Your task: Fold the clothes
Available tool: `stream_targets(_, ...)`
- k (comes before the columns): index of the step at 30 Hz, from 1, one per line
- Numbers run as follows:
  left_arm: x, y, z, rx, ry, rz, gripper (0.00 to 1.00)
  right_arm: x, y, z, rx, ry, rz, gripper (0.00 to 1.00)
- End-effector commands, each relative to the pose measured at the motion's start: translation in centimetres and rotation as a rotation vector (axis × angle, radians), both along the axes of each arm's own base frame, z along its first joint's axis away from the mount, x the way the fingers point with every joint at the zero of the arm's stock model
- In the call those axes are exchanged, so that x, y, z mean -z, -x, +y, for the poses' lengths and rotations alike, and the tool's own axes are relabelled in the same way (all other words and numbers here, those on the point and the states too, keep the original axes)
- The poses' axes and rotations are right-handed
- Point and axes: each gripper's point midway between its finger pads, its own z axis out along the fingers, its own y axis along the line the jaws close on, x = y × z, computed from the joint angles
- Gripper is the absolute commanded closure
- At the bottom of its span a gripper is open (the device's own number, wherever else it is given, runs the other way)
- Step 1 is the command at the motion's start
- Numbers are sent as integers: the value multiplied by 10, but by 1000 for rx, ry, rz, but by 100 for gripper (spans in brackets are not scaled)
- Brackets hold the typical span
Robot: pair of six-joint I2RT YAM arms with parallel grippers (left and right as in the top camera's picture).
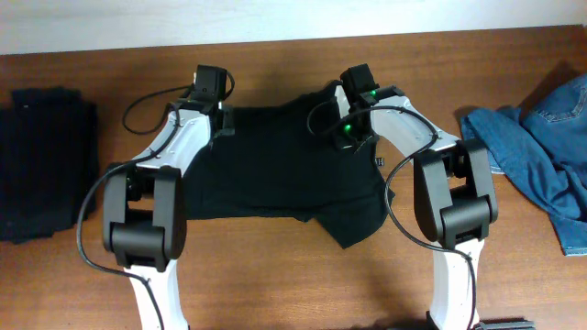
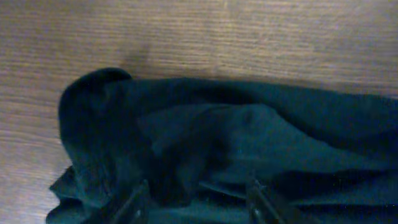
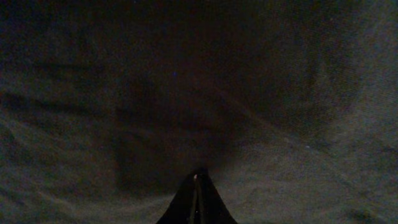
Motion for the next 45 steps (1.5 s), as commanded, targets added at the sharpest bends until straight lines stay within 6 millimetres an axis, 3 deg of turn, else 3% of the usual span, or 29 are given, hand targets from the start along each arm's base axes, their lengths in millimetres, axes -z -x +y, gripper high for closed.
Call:
stream_targets(1,5,-1,9,-11,-31,4,56,13,12,0,-2,4,41,96)
stream_targets(8,1,-1,27,-55,-115,-6,55,13,11,1,-3,3,39,96)
stream_targets(29,1,-1,28,21,-154,11,55,13,11,1,-2,3,37,96)
stream_targets(36,1,-1,28,21,-154,10,93,13,10,1,-2,3,36,96)
stream_targets(40,-1,-4,26,22,-152,-4,99,13,10,1,-3,2,33,96)
stream_targets(45,-6,-12,25,19,-146,-41,99,12,9,1,-3,1,29,96)
